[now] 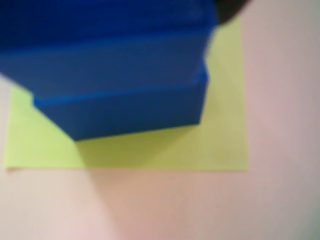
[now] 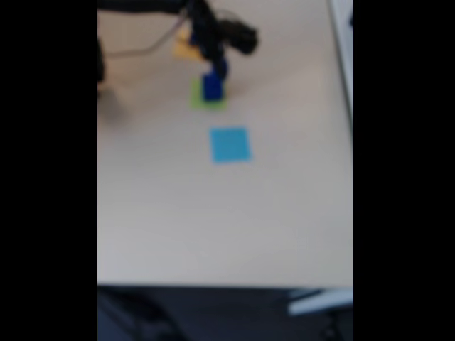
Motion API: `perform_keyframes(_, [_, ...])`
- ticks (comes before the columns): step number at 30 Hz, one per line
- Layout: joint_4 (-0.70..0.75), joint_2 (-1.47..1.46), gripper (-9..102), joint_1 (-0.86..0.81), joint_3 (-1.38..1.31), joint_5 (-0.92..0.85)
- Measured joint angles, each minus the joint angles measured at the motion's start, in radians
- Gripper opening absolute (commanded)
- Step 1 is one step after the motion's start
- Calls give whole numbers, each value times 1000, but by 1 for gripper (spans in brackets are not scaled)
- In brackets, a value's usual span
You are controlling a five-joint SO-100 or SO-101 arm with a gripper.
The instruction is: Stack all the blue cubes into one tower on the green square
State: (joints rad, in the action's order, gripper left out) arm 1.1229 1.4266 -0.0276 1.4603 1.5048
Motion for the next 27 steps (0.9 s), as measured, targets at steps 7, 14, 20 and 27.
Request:
perform_keyframes(7, [-12, 5, 2, 0, 31, 2])
perform_keyframes(14, [-51, 17, 2, 28, 83, 12])
perform_keyframes(20, [-67, 20, 2, 18, 103, 12])
perform_keyframes(27, [-67, 29, 1, 17, 115, -5])
